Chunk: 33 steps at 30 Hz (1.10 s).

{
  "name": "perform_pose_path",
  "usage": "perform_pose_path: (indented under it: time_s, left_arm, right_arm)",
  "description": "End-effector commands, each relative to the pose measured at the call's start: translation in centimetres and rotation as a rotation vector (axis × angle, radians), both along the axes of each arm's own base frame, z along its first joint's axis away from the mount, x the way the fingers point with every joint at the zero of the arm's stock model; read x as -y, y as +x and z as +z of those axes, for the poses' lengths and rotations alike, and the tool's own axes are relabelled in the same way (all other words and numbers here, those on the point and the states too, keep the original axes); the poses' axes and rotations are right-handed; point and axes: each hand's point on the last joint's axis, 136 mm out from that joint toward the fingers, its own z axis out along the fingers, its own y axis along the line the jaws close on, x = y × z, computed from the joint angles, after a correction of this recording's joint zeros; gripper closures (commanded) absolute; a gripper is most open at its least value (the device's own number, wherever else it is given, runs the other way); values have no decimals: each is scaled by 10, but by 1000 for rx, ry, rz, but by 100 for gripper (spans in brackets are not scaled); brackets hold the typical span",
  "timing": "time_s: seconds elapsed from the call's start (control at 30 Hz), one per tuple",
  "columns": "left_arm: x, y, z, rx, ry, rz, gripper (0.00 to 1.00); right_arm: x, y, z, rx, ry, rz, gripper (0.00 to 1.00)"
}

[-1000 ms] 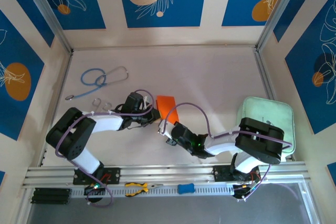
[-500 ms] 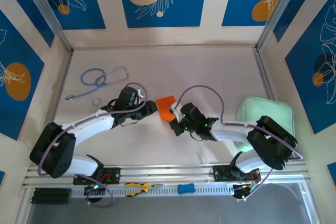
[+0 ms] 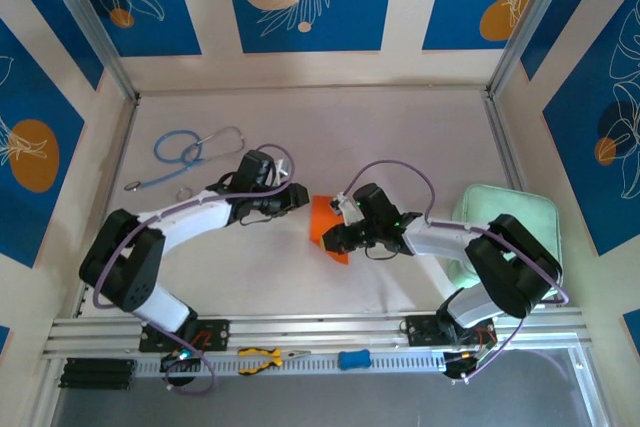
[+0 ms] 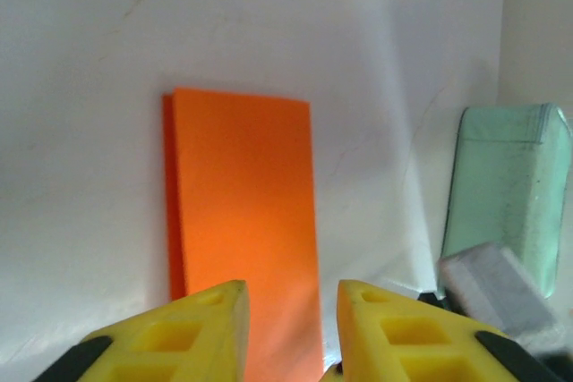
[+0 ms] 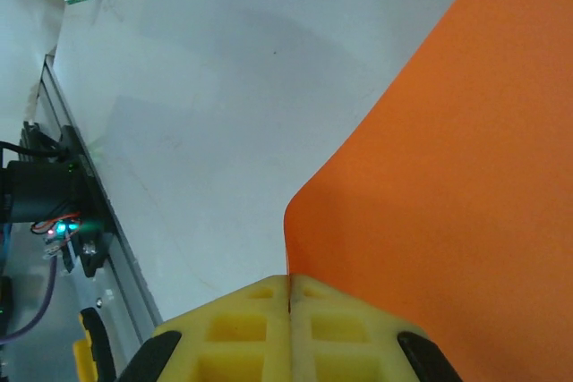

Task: Fold a paper plane with a square sheet of paper (pick it up from the middle)
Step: Third fold the triangle at the center of the table.

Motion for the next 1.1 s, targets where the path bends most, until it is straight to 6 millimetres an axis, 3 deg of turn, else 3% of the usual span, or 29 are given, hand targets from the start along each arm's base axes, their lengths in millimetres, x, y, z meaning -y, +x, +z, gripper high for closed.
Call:
perform_pose_path:
  time_s: [0.0, 0.3, 0.63, 0.83, 1.07]
  left_arm:
    - [18, 11, 7, 14, -55, -78, 73]
    - [46, 22, -10, -30, -97, -162, 82]
    - [75, 17, -35, -90, -131, -235, 86]
    - [83, 8, -55, -126, -91, -248, 87]
    - [72, -4, -91, -180, -2, -246, 86]
  right_arm:
    - [-6, -1, 2, -41, 32, -11, 99]
    - [7, -2, -9, -34, 52, -25, 98]
    - [13, -7, -15, -45, 77, 2, 98]
    - [16, -7, -15, -46, 83, -1, 98]
    - [20, -6, -15, -44, 83, -13, 98]
